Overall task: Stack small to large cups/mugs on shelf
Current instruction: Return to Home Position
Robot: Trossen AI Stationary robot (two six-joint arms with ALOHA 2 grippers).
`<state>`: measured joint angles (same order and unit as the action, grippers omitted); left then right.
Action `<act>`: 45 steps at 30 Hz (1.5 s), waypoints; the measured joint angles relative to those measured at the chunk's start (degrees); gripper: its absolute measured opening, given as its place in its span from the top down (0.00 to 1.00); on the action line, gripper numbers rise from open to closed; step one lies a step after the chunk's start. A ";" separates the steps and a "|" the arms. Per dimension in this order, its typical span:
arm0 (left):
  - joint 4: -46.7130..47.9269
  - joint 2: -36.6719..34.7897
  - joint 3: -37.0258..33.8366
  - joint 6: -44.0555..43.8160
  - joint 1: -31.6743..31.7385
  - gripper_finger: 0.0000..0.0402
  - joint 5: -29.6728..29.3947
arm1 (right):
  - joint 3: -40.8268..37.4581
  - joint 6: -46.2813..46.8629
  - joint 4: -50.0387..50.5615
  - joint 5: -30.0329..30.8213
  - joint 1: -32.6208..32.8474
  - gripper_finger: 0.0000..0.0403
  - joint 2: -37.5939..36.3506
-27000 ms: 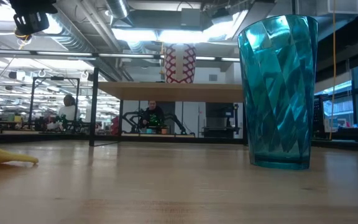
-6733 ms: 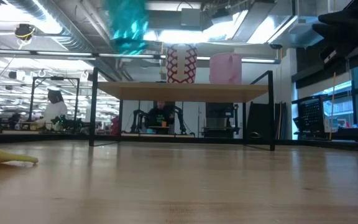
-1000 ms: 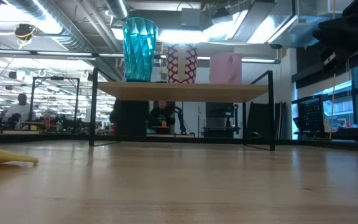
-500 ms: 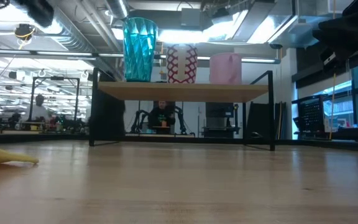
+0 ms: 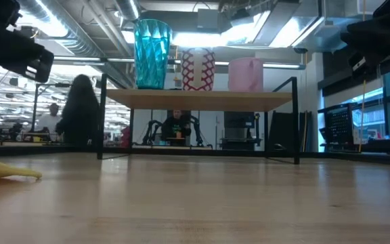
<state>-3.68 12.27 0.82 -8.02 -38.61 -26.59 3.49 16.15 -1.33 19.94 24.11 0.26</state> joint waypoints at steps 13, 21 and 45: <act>0.26 0.79 0.00 0.06 0.00 0.86 0.55 | 0.00 0.03 0.15 0.02 0.01 0.82 -0.01; 0.26 0.79 -0.02 0.06 0.00 0.86 0.55 | 0.00 -0.06 0.15 -0.02 0.02 0.82 -0.01; 0.26 0.79 0.00 0.06 0.00 0.86 0.54 | 0.00 0.00 0.16 -0.06 0.03 0.82 -0.01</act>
<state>-3.42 13.06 0.82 -7.97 -38.61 -26.05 3.49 16.15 -1.17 19.88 24.14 0.25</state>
